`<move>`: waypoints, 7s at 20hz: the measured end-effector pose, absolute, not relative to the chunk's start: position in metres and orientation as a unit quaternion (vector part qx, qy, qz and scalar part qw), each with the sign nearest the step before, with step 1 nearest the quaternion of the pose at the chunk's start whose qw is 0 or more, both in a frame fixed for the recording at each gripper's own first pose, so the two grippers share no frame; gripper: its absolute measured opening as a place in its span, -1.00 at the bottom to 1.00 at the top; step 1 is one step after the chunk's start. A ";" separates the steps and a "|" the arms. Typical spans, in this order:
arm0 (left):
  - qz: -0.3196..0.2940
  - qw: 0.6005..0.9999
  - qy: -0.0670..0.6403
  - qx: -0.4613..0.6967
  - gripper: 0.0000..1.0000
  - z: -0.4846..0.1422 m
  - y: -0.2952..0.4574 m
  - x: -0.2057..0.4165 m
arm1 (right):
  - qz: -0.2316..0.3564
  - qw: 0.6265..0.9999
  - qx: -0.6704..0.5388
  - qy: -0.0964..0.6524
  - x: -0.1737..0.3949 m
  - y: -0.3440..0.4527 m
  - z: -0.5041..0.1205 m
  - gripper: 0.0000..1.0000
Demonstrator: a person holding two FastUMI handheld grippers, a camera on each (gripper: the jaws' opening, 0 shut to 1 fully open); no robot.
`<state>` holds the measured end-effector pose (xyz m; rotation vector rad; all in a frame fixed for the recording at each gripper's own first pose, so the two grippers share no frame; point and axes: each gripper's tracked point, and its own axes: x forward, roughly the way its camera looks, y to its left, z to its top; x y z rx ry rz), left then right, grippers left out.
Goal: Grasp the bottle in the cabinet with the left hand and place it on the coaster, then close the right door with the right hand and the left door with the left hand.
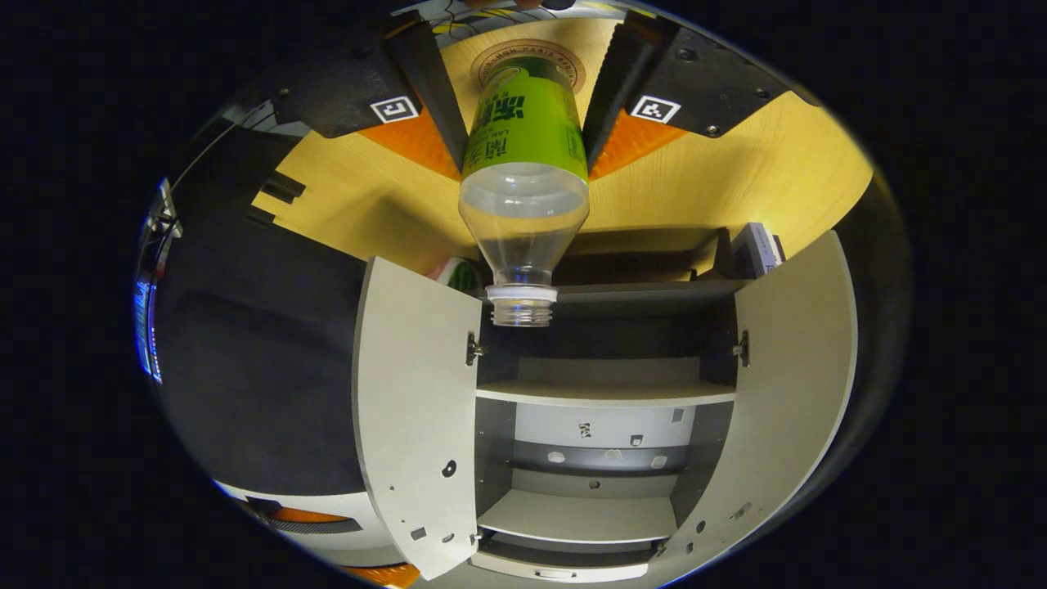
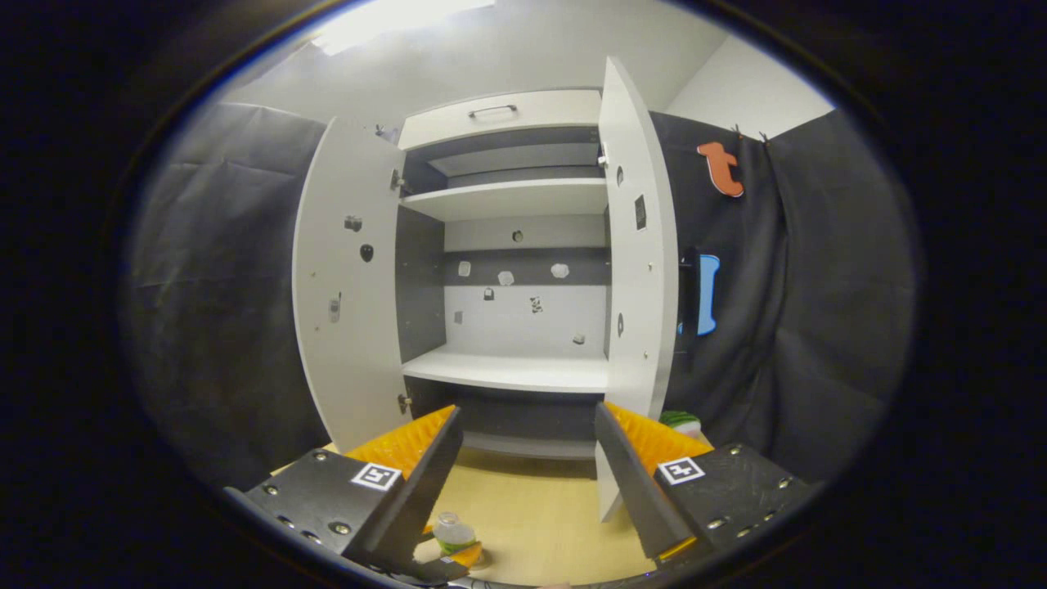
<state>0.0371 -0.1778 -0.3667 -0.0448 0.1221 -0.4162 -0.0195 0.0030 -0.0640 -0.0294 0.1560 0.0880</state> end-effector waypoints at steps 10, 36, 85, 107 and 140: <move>-0.196 0.977 0.082 0.022 0.81 -0.383 -0.161 0.031 | 0.052 0.995 -0.022 0.087 -0.015 0.006 -0.069 1.00; -0.210 0.977 -0.002 0.046 0.82 -0.119 -0.144 0.018 | -0.014 1.000 -0.002 0.021 -0.001 -0.117 -0.008 0.87; 0.069 0.995 -0.008 -0.074 0.79 -0.004 0.211 0.060 | -0.061 0.998 0.004 0.027 0.149 -0.123 0.000 0.75; 0.049 0.995 -0.030 -0.078 0.84 0.026 0.231 0.098 | 0.056 0.996 0.010 0.062 0.103 0.006 -0.026 0.95; -0.003 1.000 -0.009 -0.029 0.77 0.035 0.086 0.120 | 0.047 0.996 0.043 0.063 0.020 -0.019 -0.028 0.96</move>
